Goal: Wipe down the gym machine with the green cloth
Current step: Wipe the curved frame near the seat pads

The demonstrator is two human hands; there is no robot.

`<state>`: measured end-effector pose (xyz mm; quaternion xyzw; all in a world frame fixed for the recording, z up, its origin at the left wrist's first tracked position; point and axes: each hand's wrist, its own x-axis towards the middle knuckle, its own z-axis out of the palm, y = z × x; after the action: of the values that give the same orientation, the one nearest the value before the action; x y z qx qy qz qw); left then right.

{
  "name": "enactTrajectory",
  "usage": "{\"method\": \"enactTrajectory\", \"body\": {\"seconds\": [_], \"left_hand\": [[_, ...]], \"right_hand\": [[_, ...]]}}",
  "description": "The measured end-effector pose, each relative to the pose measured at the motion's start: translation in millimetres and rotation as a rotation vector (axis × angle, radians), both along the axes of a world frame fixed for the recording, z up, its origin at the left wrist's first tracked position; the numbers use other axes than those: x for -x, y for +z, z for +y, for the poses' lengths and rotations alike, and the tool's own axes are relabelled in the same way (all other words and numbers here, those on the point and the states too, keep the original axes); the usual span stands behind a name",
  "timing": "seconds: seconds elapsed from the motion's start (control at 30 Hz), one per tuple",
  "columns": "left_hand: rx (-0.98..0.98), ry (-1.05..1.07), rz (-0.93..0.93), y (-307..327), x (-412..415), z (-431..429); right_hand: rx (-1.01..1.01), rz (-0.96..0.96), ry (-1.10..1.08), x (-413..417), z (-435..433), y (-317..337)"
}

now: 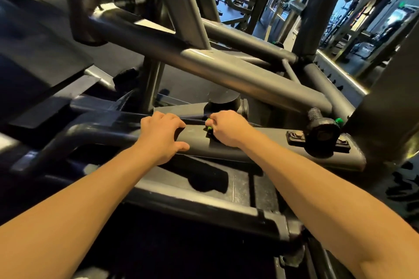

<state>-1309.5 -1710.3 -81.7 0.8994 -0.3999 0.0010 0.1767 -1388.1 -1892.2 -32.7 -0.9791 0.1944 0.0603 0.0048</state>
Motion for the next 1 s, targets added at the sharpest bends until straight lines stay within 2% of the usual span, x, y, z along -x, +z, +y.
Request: {"method": "enactTrajectory", "body": {"seconds": [0.07, 0.17, 0.37, 0.5, 0.77, 0.9, 1.0], "left_hand": [[0.010, 0.013, 0.034, 2, 2, 2], [0.026, 0.042, 0.037, 0, 0, 7], [-0.093, 0.104, -0.023, -7, -13, 10], [-0.085, 0.098, -0.035, -10, -16, 7], [-0.056, 0.116, -0.004, -10, -9, 9], [-0.054, 0.088, 0.025, -6, -8, 21], [-0.057, 0.116, -0.005, -4, -19, 36]], "right_hand": [[-0.046, -0.008, -0.003, -10, 10, -3], [-0.008, -0.039, 0.054, 12, 6, 2], [0.267, -0.087, 0.016, 89, -32, -1], [0.375, -0.108, 0.001, 94, -23, -10], [0.286, -0.047, 0.151, 5, 62, -30], [0.174, -0.131, 0.178, 21, 51, -25], [0.220, -0.096, 0.269, 51, 22, -21]]}}
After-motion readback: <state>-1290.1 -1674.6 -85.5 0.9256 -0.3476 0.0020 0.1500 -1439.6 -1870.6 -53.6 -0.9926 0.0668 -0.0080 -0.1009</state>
